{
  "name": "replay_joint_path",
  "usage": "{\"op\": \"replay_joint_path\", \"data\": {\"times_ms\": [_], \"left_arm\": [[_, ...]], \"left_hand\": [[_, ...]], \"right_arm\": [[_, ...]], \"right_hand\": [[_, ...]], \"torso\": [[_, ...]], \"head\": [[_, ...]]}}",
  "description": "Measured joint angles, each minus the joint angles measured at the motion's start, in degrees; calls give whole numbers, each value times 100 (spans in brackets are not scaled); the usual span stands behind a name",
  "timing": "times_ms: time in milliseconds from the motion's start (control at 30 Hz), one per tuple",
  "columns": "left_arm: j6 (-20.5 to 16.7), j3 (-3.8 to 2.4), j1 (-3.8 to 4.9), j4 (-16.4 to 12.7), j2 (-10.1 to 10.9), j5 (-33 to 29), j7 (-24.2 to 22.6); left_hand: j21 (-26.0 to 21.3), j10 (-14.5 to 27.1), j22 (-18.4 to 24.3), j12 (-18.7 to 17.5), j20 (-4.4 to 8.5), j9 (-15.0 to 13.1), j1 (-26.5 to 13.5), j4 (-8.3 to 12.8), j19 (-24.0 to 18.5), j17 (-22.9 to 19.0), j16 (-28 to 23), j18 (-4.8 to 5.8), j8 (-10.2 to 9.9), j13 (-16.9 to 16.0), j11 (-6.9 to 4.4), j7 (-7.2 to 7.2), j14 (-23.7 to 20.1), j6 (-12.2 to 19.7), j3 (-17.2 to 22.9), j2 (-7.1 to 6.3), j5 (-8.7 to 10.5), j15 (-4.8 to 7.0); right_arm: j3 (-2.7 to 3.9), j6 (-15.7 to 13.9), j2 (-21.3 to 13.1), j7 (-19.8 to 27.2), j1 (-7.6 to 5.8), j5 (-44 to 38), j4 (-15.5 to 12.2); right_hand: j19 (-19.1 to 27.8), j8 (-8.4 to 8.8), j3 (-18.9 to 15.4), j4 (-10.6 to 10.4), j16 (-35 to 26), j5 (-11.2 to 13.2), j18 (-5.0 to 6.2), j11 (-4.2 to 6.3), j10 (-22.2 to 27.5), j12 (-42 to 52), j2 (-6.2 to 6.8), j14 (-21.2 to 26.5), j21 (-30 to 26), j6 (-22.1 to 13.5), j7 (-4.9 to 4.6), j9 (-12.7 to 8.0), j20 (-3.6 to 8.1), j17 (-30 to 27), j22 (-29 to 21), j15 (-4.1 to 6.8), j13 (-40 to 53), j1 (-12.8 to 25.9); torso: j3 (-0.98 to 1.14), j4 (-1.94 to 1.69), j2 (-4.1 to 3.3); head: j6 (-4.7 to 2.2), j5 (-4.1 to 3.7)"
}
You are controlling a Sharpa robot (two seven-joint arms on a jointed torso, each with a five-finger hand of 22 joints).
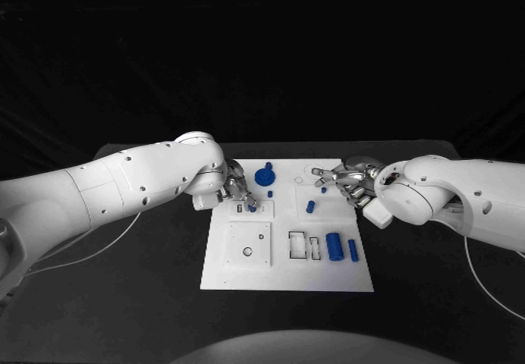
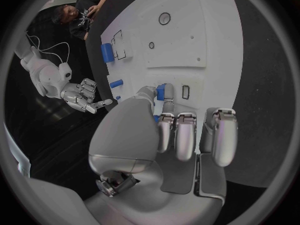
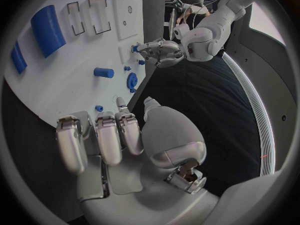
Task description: Assemble the parts on the task board
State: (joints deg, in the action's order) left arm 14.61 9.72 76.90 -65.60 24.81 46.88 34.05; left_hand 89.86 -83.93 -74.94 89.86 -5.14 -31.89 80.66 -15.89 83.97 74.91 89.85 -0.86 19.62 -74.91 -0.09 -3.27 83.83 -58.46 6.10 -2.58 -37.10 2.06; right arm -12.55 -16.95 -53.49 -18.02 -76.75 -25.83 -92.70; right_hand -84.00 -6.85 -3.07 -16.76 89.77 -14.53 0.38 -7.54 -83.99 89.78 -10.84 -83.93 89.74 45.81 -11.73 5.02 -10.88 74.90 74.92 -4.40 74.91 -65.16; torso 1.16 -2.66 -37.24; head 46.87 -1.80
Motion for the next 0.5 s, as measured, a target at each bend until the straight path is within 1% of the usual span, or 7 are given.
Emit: {"op": "replay_joint_path", "data": {"times_ms": [233, 500], "left_arm": [[-12, 0, -1, 39, -1, -54, -26], [-15, 1, -1, 80, -12, -85, -29]], "left_hand": [[0, 0, 0, 0, 0, 0, -1, -1, 0, 0, 0, 0, -4, 0, 0, 0, 0, 0, -1, 0, 1, 0], [0, 0, 1, 0, 0, -1, -2, -2, 0, 0, 0, 0, 7, 1, 0, 0, 0, 0, -2, -1, 6, 0]], "right_arm": [[0, 1, 2, -3, 2, 0, 3], [0, 3, 6, -4, 9, 0, 9]], "right_hand": [[0, 0, 0, 0, 0, 0, 0, 0, 0, 0, 0, 0, 0, 0, 0, 0, 0, 0, 0, 0, 0, 0], [0, 0, 0, 0, 0, 0, 0, 0, 0, 0, 0, 0, 0, 0, 0, -1, 0, 5, -1, 0, 0, 0]], "torso": [[0, -2, 1], [-1, -2, 3]], "head": [[21, 10], [26, 15]]}}
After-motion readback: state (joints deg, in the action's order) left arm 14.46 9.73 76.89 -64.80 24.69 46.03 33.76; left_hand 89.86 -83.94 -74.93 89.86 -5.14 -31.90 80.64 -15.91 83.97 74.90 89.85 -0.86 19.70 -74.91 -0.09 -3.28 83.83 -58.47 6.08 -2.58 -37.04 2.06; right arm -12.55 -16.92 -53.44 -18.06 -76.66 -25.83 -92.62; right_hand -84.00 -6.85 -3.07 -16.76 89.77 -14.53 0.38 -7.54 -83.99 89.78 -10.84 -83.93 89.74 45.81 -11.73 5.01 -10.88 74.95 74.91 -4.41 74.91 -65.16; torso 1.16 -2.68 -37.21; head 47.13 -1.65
